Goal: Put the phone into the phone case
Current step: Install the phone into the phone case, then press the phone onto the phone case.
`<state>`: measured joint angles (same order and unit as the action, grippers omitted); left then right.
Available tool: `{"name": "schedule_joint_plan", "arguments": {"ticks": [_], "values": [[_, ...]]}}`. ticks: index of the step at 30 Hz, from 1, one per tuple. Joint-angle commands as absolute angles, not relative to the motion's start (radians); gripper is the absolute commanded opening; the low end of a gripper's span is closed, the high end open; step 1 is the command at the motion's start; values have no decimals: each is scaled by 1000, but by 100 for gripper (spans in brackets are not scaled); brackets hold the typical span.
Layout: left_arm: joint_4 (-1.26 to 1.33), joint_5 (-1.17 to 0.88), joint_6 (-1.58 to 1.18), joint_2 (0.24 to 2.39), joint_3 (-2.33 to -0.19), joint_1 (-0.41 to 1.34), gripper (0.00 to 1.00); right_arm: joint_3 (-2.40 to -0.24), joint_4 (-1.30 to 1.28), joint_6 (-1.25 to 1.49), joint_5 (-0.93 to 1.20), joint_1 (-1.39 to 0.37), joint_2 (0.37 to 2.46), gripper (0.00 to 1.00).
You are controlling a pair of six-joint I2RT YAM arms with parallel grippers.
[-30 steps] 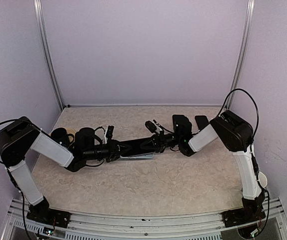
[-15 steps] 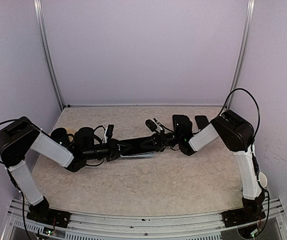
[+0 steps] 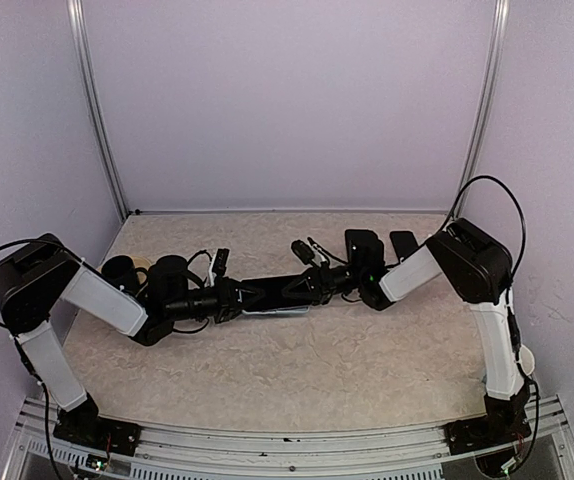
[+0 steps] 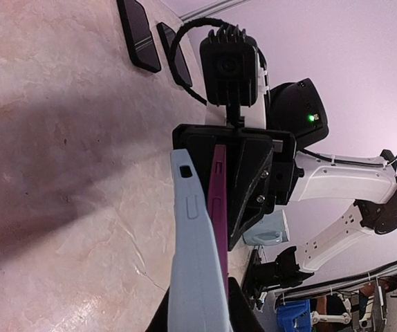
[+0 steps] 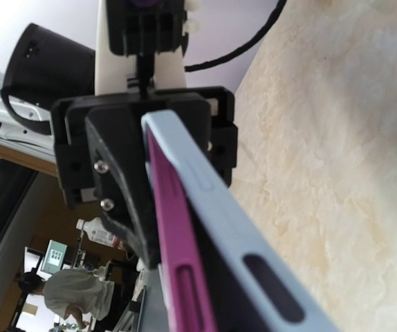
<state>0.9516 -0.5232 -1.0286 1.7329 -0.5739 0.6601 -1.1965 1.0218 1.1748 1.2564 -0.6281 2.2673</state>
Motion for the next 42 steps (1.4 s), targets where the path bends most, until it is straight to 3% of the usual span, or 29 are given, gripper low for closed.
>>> {"name": "schedule_joint_plan", "arguments": {"ticks": [1,23,33,42], "values": [[1019,-556,-1013,1703,-569,671,0,-1177,952,1133,1247,-629,2201,17],[1009,-554,-1001,1673,-553,645,0,-1131,426,755,1243,-580,2002,27],[1013,-553,-989,1653,-537,641,0,-1164,104,529,1122,-571,1930,30],[1011,-556,-974,1631,-531,640,0,-1156,17,447,1103,-551,1841,34]]}}
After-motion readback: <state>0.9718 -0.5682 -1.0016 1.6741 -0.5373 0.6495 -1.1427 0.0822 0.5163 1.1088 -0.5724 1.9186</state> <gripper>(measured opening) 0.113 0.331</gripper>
